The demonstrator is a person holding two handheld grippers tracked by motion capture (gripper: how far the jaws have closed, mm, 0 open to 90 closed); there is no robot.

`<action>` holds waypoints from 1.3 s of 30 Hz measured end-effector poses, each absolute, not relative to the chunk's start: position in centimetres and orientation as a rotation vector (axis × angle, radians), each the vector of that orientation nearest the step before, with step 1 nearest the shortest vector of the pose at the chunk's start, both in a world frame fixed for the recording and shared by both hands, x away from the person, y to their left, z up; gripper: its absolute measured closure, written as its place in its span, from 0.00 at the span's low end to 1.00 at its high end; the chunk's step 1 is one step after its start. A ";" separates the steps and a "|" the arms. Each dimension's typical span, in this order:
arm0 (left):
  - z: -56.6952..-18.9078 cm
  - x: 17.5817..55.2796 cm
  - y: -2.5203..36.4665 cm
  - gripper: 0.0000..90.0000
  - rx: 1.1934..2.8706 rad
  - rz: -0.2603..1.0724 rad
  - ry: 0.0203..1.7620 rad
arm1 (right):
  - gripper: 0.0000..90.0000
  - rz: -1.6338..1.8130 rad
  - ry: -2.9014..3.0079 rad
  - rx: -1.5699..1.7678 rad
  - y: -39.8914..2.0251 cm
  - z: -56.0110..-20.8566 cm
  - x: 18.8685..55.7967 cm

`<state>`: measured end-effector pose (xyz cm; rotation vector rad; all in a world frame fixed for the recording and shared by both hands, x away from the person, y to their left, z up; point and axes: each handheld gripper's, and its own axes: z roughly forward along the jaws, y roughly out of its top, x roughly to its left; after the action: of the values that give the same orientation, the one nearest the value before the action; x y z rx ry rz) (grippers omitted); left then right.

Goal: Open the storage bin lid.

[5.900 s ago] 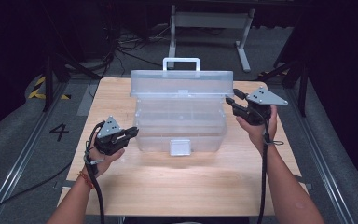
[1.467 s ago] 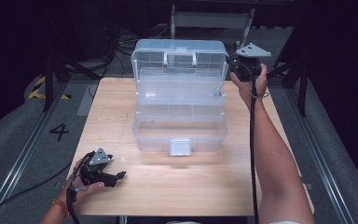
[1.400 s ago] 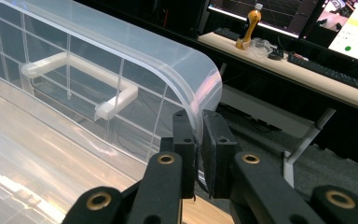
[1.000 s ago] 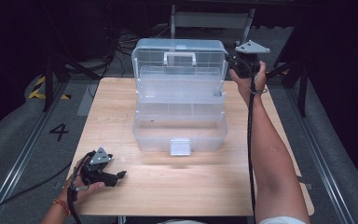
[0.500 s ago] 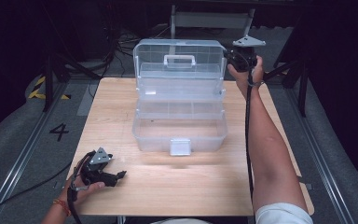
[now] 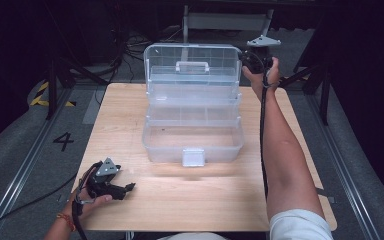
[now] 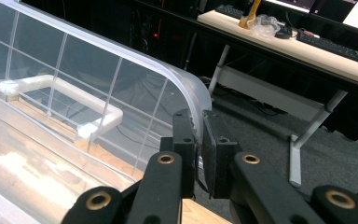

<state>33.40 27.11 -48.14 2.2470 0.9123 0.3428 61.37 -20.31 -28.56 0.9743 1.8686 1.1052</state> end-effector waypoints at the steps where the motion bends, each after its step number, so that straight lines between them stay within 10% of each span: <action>1: -48.1 33.4 27.1 0.15 2.247 0.341 0.913 | 0.95 1.103 1.872 0.975 -20.3 -28.6 61.5; 39: -48.1 33.4 27.2 0.15 2.251 0.332 0.909 | 0.94 1.064 1.917 1.042 -19.9 -29.5 64.7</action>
<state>33.41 27.20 -48.11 2.2511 0.9092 0.3319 64.66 -19.91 -29.50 1.0422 1.9166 1.0644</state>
